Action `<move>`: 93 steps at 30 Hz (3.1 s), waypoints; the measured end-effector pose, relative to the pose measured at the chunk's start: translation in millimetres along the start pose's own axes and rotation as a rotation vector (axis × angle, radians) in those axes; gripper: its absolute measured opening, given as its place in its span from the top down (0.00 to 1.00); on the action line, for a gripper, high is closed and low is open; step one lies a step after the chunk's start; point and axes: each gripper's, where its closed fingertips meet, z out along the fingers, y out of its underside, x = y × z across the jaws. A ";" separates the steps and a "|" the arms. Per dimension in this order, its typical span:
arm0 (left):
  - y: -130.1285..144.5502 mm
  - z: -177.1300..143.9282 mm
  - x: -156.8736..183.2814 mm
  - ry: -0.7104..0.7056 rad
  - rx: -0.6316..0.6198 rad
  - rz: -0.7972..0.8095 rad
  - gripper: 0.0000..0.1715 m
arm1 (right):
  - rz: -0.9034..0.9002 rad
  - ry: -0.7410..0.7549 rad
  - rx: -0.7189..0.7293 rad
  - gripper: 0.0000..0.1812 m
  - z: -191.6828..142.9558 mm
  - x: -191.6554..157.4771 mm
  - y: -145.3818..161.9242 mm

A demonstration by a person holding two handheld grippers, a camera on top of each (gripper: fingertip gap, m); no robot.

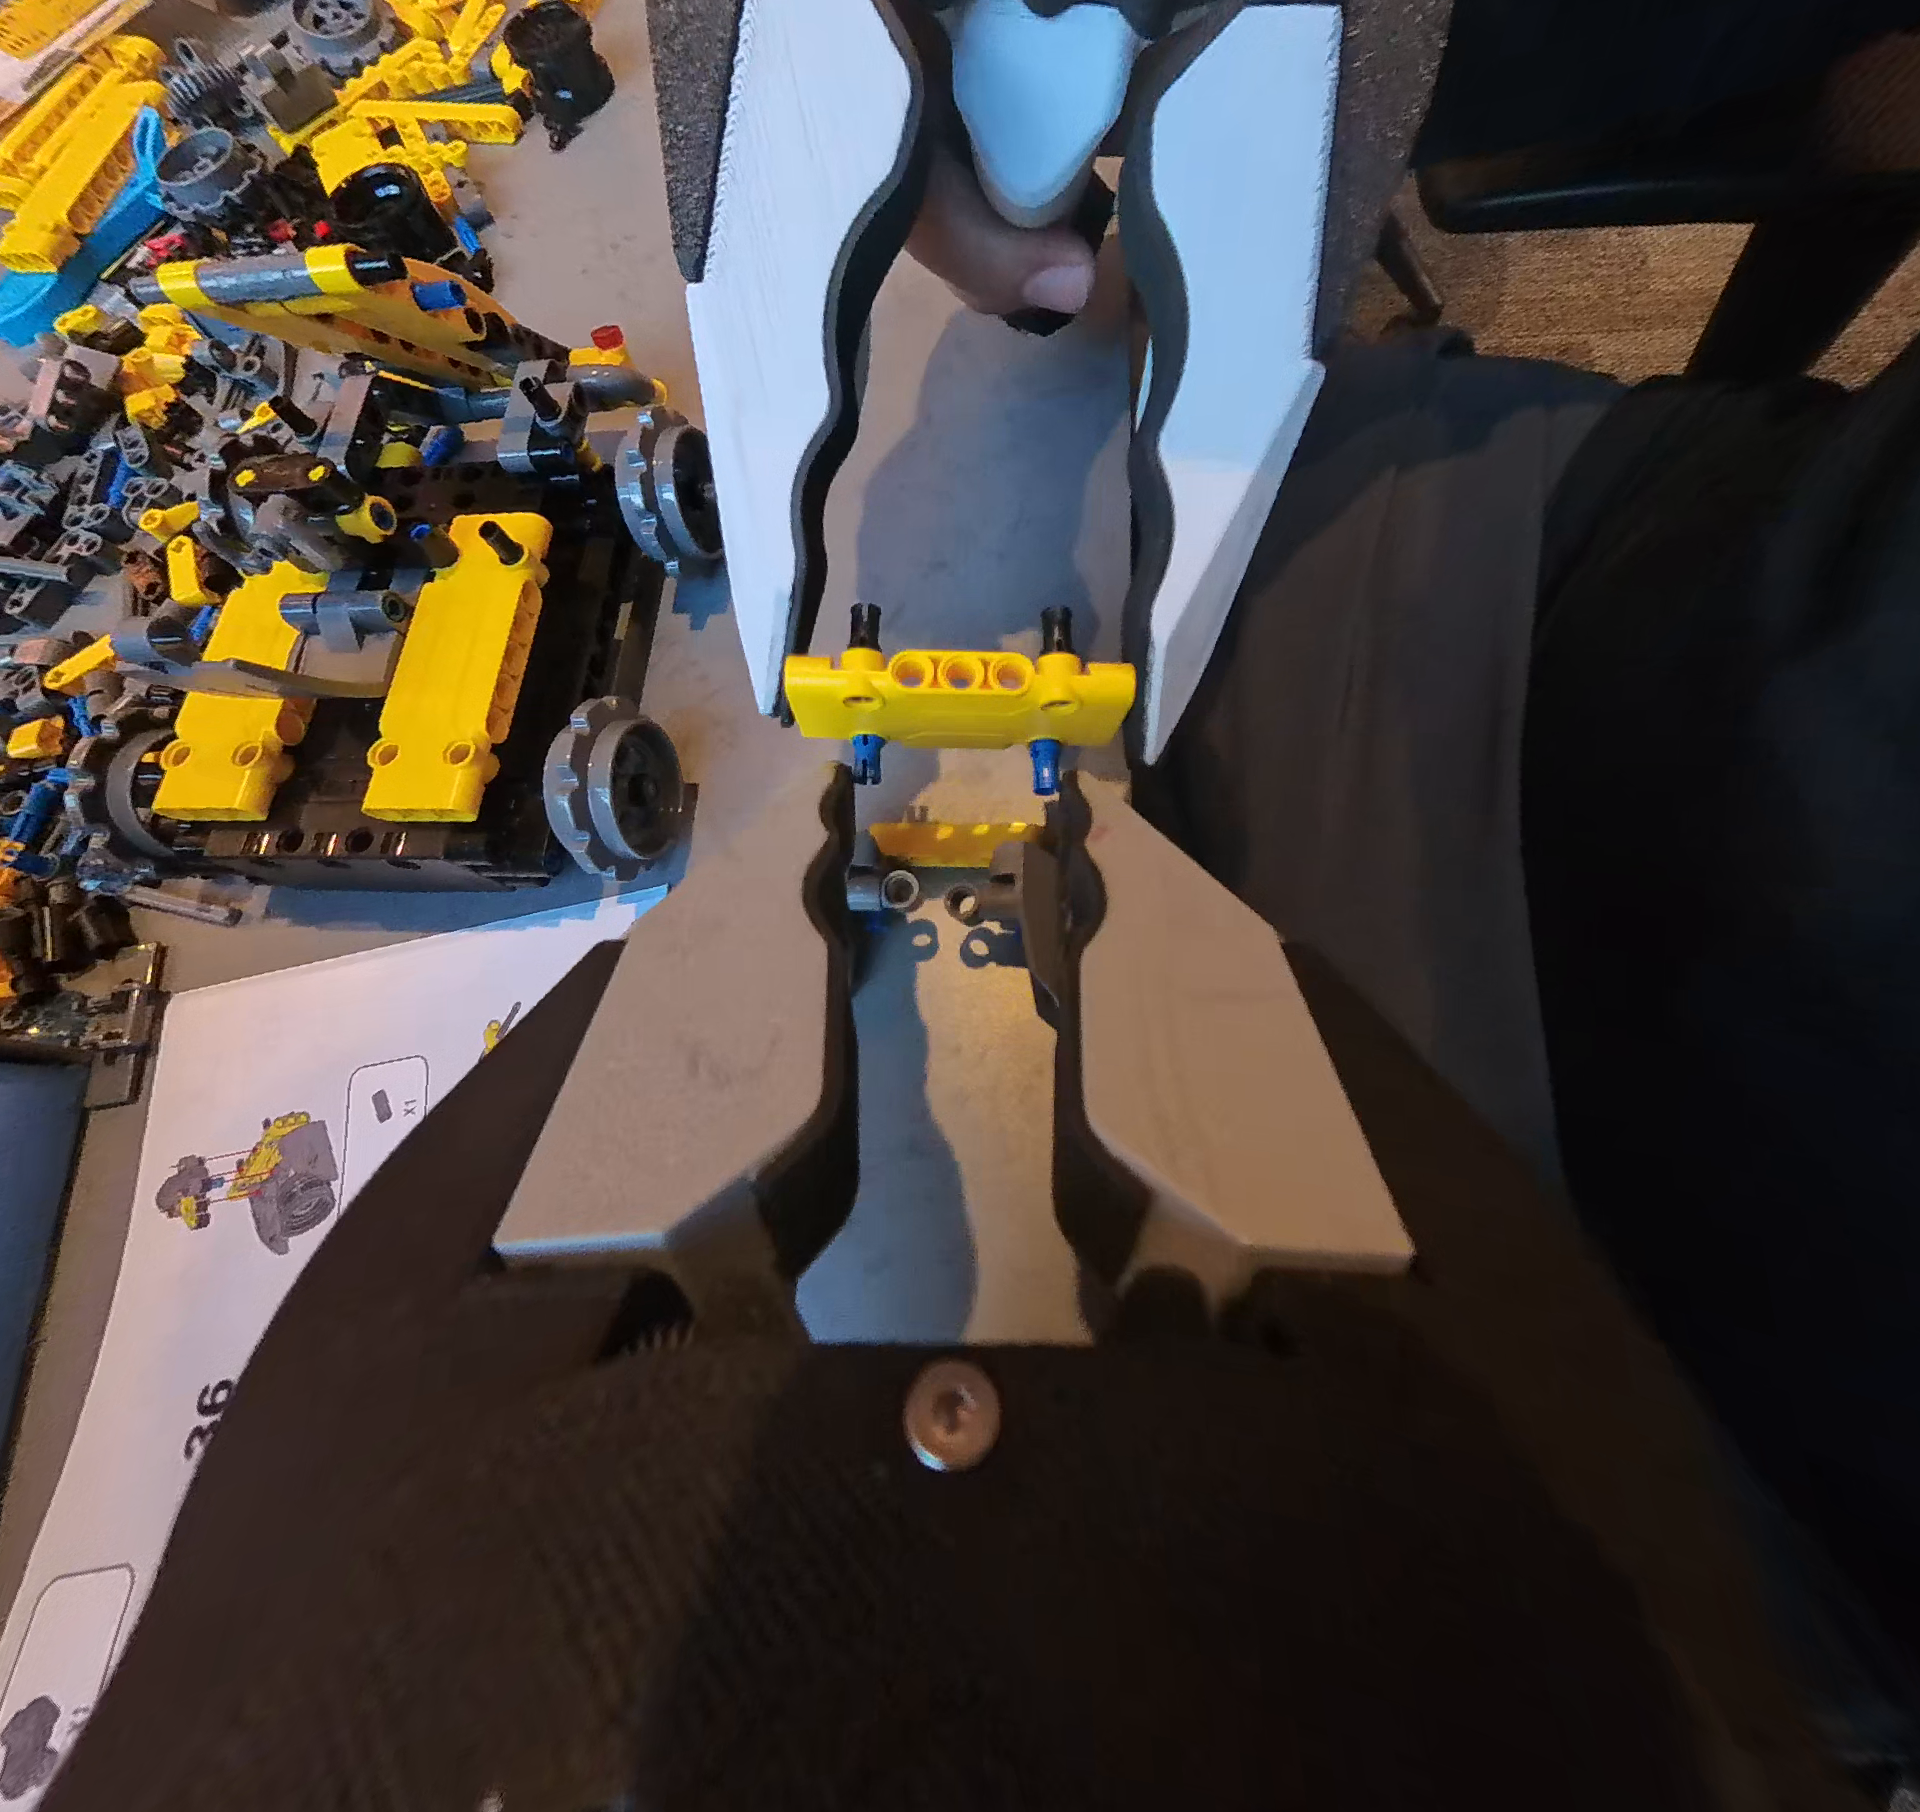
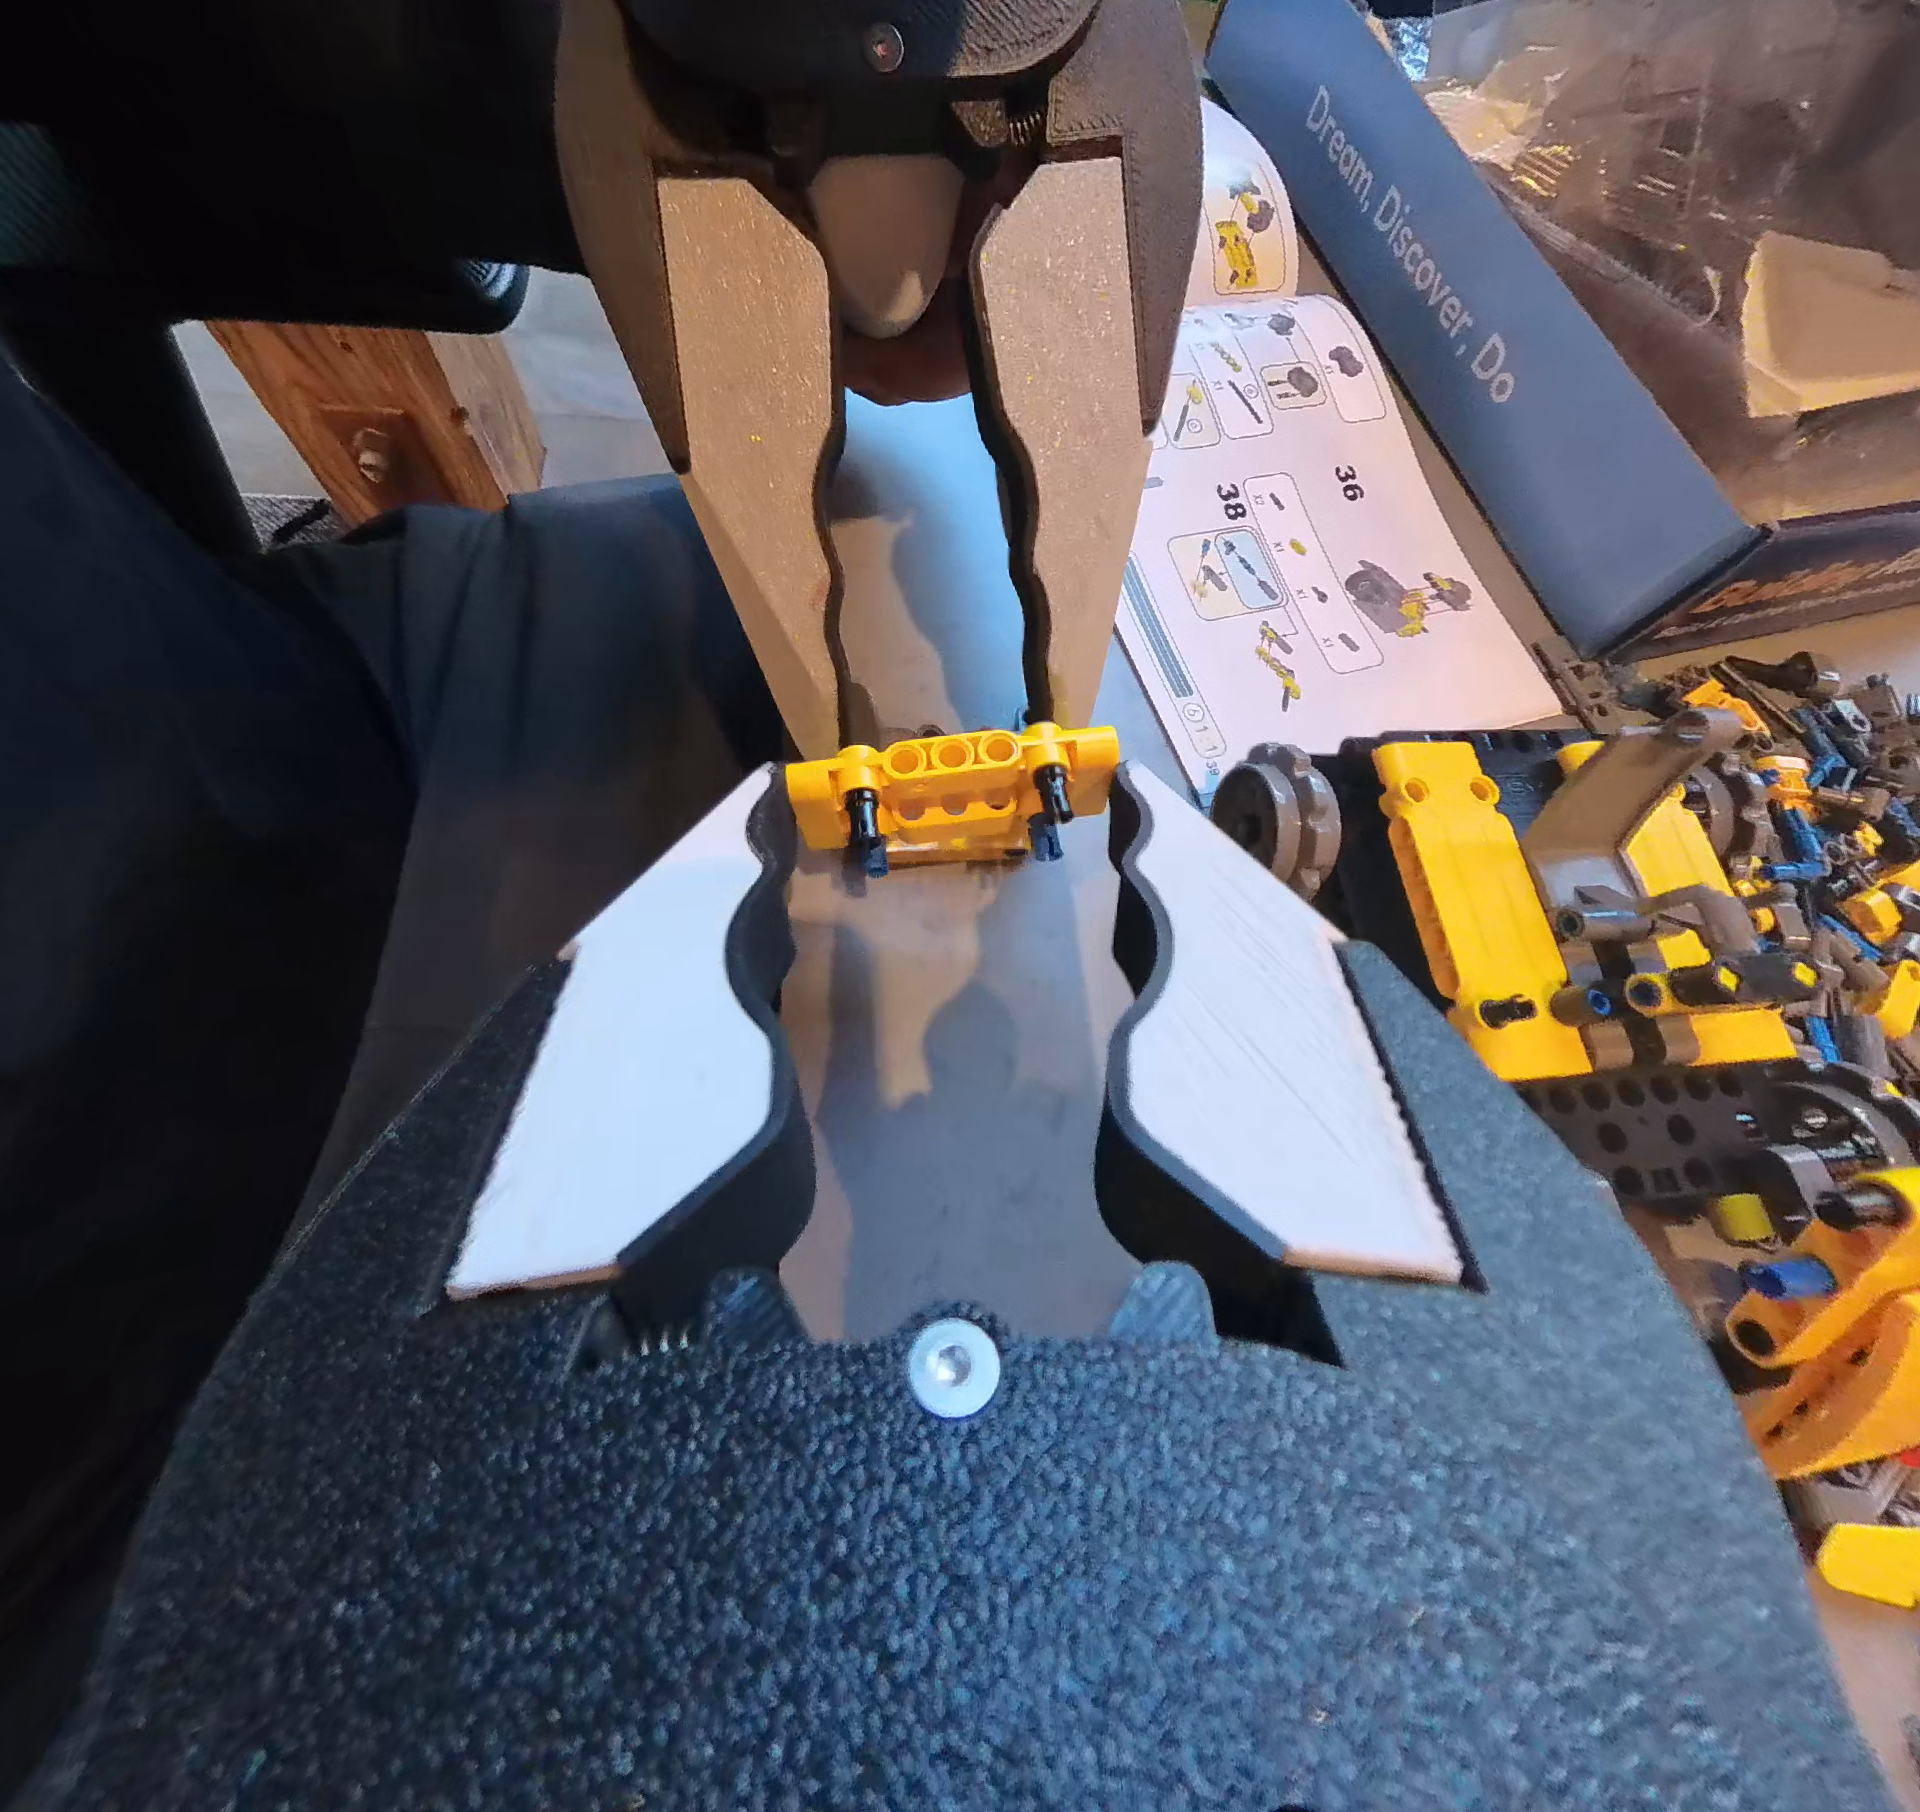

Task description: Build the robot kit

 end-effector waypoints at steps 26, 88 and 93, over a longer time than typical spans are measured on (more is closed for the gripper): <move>-0.3 0.1 1.6 -0.026 0.025 0.094 0.79 | -0.047 0.029 0.012 0.68 -0.5 -2.2 3.3; 1.7 47.6 33.4 0.458 -0.151 0.342 0.67 | 0.279 0.443 0.232 0.67 -49.1 -43.8 47.6; -2.6 53.0 32.5 0.485 -0.139 0.345 0.67 | 0.313 0.454 0.245 0.67 -54.4 -41.8 53.4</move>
